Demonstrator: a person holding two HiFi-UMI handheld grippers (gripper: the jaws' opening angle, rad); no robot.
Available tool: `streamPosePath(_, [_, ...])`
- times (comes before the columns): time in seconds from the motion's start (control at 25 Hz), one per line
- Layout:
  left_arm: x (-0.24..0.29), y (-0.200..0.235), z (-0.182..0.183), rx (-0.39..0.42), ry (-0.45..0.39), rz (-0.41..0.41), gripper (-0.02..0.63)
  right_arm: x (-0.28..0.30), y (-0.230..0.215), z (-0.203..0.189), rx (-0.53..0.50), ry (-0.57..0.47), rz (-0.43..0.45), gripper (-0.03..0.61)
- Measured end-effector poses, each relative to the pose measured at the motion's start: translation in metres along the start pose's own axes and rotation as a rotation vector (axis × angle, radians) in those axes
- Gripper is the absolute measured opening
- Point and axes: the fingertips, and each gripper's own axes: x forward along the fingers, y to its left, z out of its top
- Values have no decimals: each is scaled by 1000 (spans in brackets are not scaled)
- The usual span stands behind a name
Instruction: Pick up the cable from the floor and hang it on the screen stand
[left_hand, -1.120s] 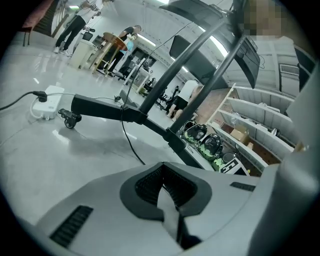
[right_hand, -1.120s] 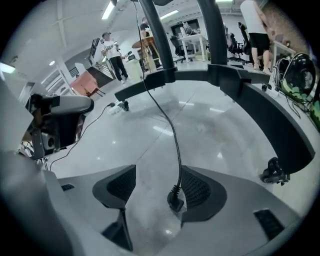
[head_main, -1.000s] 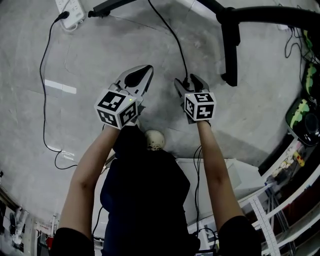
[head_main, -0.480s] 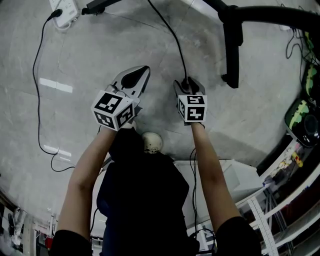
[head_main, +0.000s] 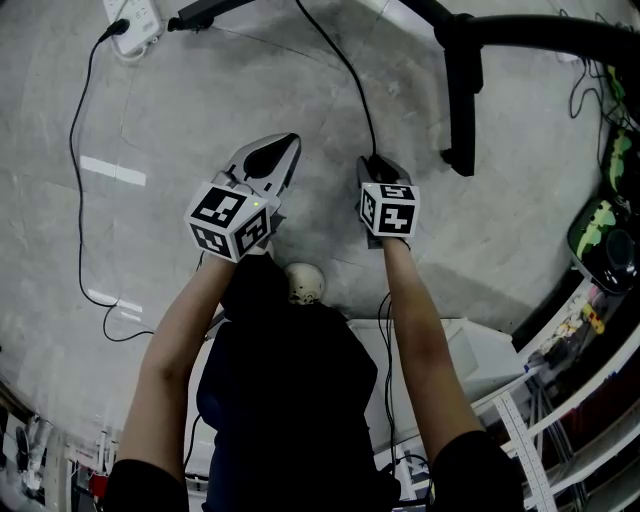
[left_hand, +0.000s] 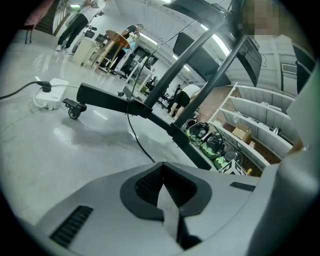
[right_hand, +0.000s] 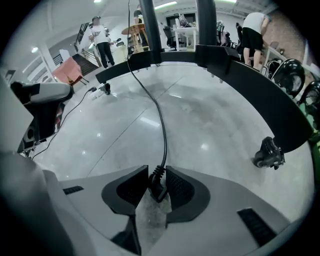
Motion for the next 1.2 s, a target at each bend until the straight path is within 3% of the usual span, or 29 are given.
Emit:
streamPosePath(0.68, [-52, -47, 54, -52, 1, 30, 6, -86, 51, 45, -63, -14, 72, 126])
streamPosePath(1.2, [-101, -94, 116, -28, 42, 37, 6, -178, 85, 91, -129, -16, 107, 126])
